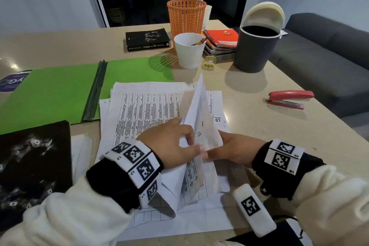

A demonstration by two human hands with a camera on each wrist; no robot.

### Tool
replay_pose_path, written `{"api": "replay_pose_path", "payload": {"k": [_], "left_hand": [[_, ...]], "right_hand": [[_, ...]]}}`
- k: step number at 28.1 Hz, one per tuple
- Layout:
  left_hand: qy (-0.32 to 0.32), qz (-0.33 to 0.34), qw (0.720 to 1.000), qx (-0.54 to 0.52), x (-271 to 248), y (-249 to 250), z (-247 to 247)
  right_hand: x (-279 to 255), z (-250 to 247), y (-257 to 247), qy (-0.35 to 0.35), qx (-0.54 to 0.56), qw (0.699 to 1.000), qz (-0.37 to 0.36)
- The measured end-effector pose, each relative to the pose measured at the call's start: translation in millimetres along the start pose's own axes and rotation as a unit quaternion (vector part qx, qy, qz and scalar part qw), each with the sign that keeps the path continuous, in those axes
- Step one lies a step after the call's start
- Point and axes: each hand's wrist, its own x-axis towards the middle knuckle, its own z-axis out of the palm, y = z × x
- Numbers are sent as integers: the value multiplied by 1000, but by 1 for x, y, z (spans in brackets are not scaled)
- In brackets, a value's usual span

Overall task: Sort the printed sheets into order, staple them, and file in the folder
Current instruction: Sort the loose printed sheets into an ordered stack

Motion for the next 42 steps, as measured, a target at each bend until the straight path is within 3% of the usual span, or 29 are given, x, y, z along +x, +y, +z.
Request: {"api": "replay_pose_path", "payload": {"k": [4,10,18,26,32,42], "left_hand": [[-33,2,999,8,-3,5,0],[-15,21,1000,6,-6,2,-4],[-46,45,998,-24,-2,2,-7],[-20,18,1000,3,-3,4,-1],[0,18,1000,-3,-1,1,0],[-28,32,999,-23,0,0,-1]], "right_hand": [[0,2,-3,-27,-18,999,-14],[0,-2,2,10,-16,1000,18],[10,-1,8,153,-10,987,56],[1,0,0,57,-89,994,12],[7,-1,5,34,-69,997,1],[4,0,3,48,-38,998,-4]]}}
